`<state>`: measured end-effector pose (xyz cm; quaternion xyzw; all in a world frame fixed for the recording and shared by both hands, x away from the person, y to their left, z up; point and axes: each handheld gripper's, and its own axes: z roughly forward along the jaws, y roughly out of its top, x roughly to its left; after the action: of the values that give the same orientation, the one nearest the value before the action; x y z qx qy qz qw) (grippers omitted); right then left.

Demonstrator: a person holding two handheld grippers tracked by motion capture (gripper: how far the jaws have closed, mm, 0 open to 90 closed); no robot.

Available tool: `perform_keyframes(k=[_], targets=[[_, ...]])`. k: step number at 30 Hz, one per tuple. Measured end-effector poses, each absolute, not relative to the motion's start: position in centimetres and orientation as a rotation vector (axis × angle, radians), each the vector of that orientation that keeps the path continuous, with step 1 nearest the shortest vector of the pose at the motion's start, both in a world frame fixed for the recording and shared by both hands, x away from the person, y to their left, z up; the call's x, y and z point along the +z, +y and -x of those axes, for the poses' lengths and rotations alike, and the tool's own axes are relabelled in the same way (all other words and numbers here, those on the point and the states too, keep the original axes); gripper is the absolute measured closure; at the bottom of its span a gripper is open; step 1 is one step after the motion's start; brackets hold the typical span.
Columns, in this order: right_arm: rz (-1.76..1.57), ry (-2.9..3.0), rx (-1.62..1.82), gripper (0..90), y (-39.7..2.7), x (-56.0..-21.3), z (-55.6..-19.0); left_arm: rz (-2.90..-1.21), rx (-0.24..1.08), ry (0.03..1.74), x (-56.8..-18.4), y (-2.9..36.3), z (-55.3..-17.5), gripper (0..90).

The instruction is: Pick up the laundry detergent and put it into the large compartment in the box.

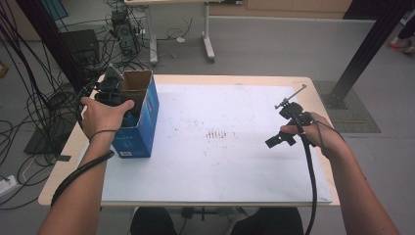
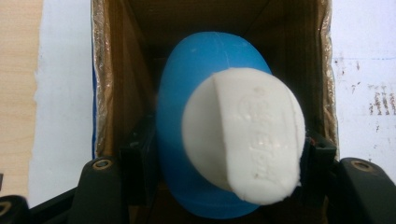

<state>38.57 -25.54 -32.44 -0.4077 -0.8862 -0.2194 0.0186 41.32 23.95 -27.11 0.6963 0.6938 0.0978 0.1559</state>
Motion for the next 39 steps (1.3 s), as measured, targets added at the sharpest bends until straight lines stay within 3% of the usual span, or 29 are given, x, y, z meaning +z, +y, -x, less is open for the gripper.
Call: perform_keyframes(k=[39], targets=[[1.255, -2.745, -0.683, 6.4, -25.3, -32.62, -38.65, -1.984, 0.282, 1.985, -27.21, 24.01, -41.16, 37.9]])
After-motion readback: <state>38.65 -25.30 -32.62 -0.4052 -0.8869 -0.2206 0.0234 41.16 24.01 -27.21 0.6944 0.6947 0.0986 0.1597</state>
